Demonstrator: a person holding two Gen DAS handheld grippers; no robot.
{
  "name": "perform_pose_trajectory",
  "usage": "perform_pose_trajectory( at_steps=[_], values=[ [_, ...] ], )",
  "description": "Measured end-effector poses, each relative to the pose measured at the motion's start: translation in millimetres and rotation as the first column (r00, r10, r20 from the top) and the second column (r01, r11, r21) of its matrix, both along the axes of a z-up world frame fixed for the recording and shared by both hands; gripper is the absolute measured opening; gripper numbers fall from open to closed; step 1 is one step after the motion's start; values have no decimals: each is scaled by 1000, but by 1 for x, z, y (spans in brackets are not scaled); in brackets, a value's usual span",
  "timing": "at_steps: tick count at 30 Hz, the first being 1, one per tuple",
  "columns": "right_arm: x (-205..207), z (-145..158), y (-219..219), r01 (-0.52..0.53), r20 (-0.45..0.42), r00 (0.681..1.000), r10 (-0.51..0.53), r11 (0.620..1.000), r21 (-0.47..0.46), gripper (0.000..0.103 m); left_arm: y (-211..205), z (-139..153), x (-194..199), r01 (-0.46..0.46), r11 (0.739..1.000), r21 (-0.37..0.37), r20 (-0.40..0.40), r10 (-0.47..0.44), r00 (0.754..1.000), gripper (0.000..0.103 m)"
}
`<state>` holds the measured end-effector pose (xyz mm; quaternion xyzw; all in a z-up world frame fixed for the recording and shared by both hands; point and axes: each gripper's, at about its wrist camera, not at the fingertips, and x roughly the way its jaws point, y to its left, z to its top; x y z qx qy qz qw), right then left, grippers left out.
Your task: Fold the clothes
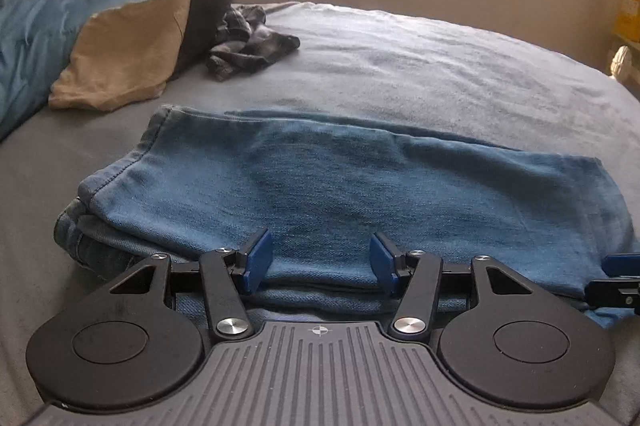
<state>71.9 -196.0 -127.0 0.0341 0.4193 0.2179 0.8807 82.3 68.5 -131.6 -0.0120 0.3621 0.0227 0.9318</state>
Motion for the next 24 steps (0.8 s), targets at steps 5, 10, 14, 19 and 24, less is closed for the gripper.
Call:
perform_pose_trajectory(
  at_steps=[5,10,14,19,24],
  values=[
    [0,0,3,-5,-1,1000,5,1000,0,63,4,0,0,-4,1000,-22,-6,4,1000,56],
    [-2,0,4,-7,2,1000,7,1000,-5,65,3,1,0,-5,1000,-19,-9,5,1000,58],
    [-2,1,4,-6,1,1000,6,1000,-4,65,3,1,0,-6,1000,-22,-12,6,1000,58],
    [-1,1,5,-8,2,1000,8,1000,-8,65,3,2,1,-12,1000,-26,-21,11,1000,59],
    [-2,1,5,-6,2,1000,6,1000,-9,65,2,3,2,-16,999,-28,-30,15,999,60]
  ],
)
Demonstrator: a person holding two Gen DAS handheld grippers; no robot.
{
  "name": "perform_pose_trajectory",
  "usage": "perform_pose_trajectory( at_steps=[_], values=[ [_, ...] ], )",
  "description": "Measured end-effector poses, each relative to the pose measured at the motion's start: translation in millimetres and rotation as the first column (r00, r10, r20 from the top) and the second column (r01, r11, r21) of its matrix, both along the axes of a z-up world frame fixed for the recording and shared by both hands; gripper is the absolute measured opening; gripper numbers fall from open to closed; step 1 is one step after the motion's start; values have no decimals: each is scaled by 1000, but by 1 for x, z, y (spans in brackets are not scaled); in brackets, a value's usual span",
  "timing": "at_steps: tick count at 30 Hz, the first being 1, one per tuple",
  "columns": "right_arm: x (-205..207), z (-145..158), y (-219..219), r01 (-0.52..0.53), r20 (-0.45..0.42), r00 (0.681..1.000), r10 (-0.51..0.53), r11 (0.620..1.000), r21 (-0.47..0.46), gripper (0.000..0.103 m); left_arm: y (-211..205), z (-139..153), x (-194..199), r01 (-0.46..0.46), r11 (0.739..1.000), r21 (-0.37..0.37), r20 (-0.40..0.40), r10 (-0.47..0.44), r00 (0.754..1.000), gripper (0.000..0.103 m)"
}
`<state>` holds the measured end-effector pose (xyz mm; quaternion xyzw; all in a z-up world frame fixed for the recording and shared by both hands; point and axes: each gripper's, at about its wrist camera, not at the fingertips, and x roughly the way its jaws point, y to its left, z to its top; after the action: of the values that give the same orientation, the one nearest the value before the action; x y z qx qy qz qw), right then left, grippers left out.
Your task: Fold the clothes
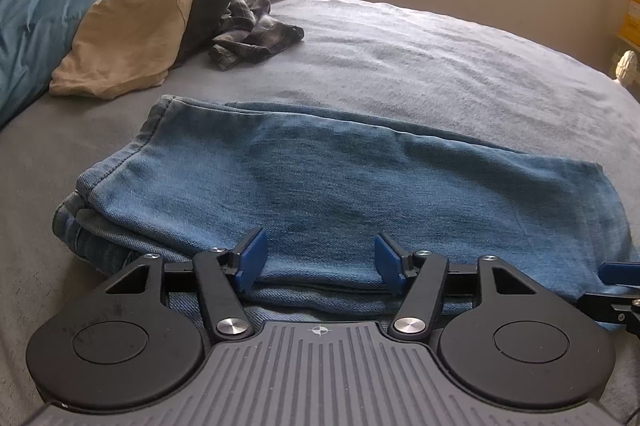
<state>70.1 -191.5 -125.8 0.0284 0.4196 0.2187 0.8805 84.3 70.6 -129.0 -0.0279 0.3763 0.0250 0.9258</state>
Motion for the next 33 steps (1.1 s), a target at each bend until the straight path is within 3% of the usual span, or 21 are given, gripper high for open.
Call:
perform_pose_trajectory(
  at_steps=[33],
  values=[
    [2,0,0,2,-16,1000,-2,1000,27,71,-2,8,11,-21,1000,6,-97,22,995,63]
  ],
)
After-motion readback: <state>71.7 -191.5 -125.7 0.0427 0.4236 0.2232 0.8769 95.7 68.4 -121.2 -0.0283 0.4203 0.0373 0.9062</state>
